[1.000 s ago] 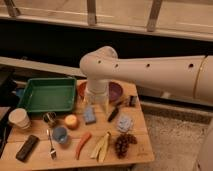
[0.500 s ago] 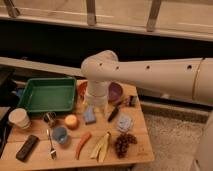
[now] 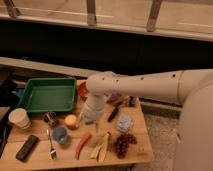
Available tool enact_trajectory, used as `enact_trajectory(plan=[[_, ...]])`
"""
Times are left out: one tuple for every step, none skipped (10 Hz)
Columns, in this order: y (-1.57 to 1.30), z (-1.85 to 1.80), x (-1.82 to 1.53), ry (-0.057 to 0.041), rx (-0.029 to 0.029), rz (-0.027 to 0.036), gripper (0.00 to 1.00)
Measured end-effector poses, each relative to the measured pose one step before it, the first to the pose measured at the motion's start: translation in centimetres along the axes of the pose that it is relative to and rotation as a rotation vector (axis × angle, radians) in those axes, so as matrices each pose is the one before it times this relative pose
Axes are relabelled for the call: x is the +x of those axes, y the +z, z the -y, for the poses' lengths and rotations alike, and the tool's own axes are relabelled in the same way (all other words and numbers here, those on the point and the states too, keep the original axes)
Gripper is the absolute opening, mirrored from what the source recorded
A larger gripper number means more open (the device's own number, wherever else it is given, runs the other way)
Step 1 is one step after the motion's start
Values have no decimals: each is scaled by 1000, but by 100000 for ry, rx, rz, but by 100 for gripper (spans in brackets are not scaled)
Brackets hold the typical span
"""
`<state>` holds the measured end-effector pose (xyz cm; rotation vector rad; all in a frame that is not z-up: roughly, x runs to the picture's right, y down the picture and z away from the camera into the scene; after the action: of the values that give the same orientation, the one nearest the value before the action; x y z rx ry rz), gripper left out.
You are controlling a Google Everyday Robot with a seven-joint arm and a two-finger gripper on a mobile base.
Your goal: Place pepper in metal cup
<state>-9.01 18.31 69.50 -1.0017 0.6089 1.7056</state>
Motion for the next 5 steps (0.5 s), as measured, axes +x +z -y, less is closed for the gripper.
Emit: enact_trajectory(plan=[[1240, -1182, 114, -1632, -1578, -3734, 65], [776, -690, 270, -1818, -95, -2977, 65], [224, -144, 135, -528, 198, -989, 65], [-62, 140, -17, 245, 35, 18, 65], [-12, 32, -11, 57, 12, 14, 65]])
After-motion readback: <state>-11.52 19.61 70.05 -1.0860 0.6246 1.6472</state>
